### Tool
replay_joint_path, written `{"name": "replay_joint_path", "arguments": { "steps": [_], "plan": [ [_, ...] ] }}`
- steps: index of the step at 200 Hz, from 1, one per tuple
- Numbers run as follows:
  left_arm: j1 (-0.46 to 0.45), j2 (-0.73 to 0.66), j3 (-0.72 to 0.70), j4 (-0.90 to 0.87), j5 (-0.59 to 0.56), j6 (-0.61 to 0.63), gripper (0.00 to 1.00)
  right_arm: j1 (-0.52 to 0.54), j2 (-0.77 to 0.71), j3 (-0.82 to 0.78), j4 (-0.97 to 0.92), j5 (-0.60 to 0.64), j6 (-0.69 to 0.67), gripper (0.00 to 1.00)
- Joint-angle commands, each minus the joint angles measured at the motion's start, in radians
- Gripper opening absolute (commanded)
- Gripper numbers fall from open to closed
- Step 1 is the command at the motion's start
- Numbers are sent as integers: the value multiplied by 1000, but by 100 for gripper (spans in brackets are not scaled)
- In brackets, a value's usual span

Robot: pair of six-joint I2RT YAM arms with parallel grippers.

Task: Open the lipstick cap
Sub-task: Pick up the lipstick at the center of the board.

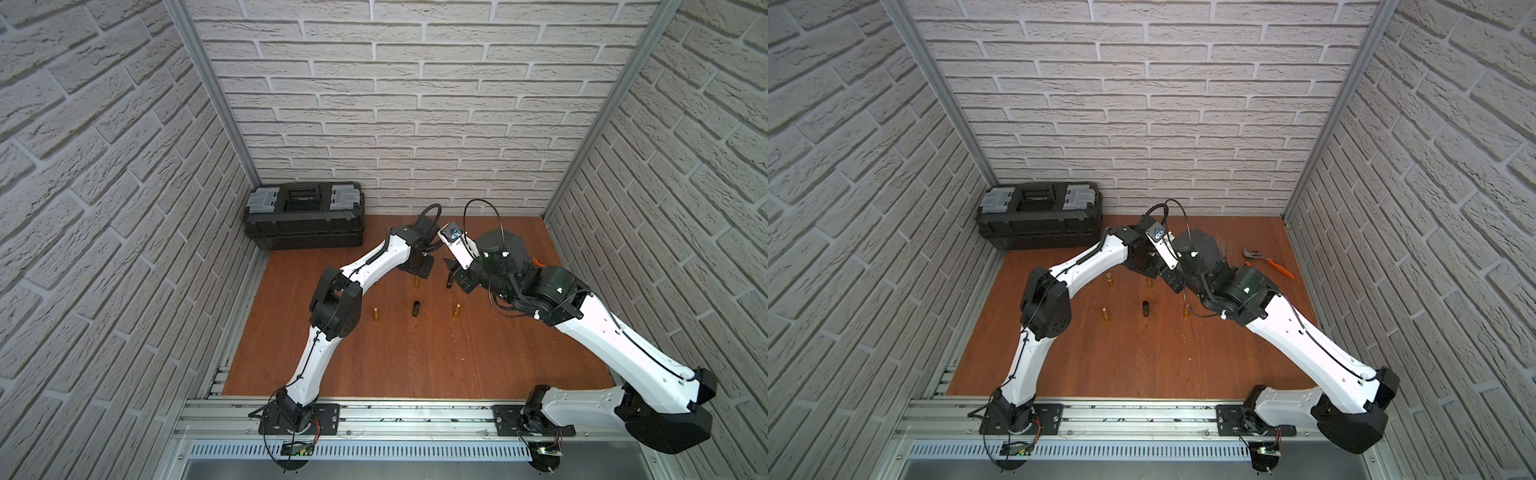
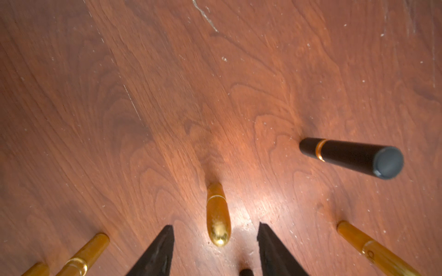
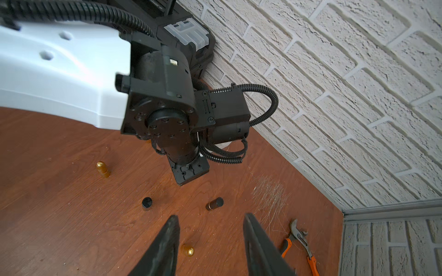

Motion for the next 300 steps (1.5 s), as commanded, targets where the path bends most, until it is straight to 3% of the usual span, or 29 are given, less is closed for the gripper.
{"name": "replay_joint_path", "arguments": {
  "steps": [1,144,197,242,300],
  "plan": [
    [5,35,23,-31,-15,14,55,2,-14,-17,6,16,-4,46],
    [2,90,51,-39,16,-2,28,2,4,-56,30,15,-3,45],
    [13,71,48,-54,44,-5,6,2,4,-55,36,13,3,45],
    [132,-131,-23,-51,241,-57,3,2,34,-45,20,-67,15,44],
    [328,-417,-145,-91,702,-127,3,2,113,17,66,-156,0,43]
  ]
}}
